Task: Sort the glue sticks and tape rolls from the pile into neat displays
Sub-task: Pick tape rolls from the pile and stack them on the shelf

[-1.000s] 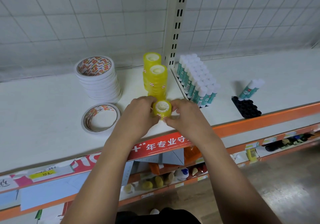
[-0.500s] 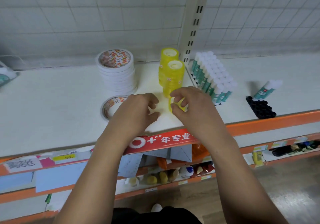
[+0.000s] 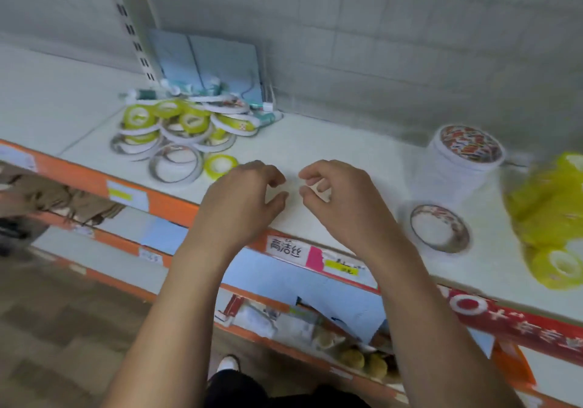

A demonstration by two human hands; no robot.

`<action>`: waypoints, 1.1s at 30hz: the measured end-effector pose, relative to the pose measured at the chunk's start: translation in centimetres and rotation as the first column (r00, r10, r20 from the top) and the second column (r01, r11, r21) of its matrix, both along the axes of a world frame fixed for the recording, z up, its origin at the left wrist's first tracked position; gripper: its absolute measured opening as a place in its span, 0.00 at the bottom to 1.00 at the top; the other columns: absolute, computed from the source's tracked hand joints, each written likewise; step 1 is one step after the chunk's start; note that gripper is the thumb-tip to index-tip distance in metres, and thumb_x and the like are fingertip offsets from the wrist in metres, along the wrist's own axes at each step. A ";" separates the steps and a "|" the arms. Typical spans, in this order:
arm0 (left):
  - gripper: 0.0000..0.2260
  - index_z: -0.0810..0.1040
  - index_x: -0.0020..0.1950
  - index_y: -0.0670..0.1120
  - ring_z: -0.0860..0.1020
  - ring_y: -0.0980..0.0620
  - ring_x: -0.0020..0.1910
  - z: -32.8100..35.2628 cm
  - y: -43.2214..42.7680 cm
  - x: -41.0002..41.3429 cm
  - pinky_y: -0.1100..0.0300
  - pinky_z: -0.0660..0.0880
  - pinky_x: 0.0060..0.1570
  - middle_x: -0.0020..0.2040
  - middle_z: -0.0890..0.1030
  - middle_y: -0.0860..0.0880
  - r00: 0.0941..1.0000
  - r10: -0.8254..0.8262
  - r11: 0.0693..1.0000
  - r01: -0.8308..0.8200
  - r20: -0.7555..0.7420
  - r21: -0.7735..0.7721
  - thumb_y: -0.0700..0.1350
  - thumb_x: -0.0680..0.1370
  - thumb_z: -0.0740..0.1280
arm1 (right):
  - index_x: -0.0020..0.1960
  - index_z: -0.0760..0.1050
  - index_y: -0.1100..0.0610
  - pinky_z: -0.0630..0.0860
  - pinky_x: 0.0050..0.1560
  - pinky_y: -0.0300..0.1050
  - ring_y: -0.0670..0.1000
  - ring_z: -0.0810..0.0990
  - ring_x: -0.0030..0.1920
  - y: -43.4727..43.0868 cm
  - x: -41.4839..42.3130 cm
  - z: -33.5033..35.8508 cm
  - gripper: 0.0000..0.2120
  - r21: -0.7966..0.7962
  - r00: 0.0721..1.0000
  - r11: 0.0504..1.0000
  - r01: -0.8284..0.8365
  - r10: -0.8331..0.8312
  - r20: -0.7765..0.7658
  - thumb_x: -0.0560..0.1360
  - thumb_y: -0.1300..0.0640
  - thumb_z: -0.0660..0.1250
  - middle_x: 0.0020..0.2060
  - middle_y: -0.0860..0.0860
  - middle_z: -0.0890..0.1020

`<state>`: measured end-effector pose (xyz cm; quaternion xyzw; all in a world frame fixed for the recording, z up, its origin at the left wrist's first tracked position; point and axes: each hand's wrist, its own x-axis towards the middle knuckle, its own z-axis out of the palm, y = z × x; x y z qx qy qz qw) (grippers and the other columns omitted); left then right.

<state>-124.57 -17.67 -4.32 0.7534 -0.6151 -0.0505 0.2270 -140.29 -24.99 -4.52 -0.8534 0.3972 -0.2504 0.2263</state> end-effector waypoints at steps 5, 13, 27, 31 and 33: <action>0.13 0.80 0.59 0.50 0.76 0.48 0.55 -0.1 1.5 8.6 0.55 0.73 0.46 0.55 0.79 0.50 0.997 0.054 0.998 -0.055 0.046 0.024 0.50 0.76 0.68 | 0.55 0.79 0.49 0.76 0.52 0.47 0.45 0.77 0.49 0.5 9.1 -0.7 0.09 0.025 0.999 0.999 -0.041 0.042 -0.019 0.76 0.53 0.67 0.49 0.45 0.80; 0.13 0.81 0.57 0.47 0.76 0.44 0.57 -0.9 1.5 17.0 0.53 0.74 0.48 0.57 0.79 0.48 0.998 0.011 1.000 -0.013 0.068 0.028 0.47 0.73 0.71 | 0.56 0.79 0.50 0.74 0.52 0.44 0.48 0.76 0.52 0.8 16.6 -2.0 0.09 0.084 0.999 0.996 0.028 -0.024 -0.045 0.76 0.54 0.68 0.50 0.47 0.78; 0.39 0.70 0.68 0.51 0.65 0.45 0.68 -2.8 -0.6 19.0 0.51 0.64 0.64 0.68 0.69 0.48 0.992 0.038 0.981 -0.060 0.119 0.183 0.70 0.64 0.71 | 0.56 0.80 0.53 0.74 0.56 0.46 0.51 0.77 0.53 -0.6 19.4 -1.8 0.09 0.068 0.993 0.992 0.107 -0.103 -0.062 0.76 0.56 0.67 0.54 0.49 0.78; 0.34 0.70 0.69 0.52 0.66 0.44 0.67 -2.4 -0.8 19.1 0.51 0.64 0.65 0.67 0.71 0.47 0.989 0.022 0.985 -0.047 0.149 0.168 0.66 0.68 0.70 | 0.55 0.80 0.54 0.73 0.56 0.44 0.51 0.77 0.53 -1.3 19.5 -1.3 0.09 0.031 0.992 0.993 0.113 -0.111 -0.054 0.76 0.56 0.68 0.54 0.50 0.79; 0.33 0.71 0.69 0.52 0.67 0.44 0.66 -1.8 -0.6 19.2 0.50 0.66 0.64 0.66 0.72 0.47 0.991 -0.002 0.982 -0.024 0.136 0.185 0.65 0.68 0.70 | 0.55 0.80 0.54 0.73 0.56 0.44 0.51 0.77 0.52 -1.8 19.7 -0.9 0.09 0.008 0.992 0.993 0.119 -0.118 -0.054 0.76 0.57 0.68 0.53 0.51 0.79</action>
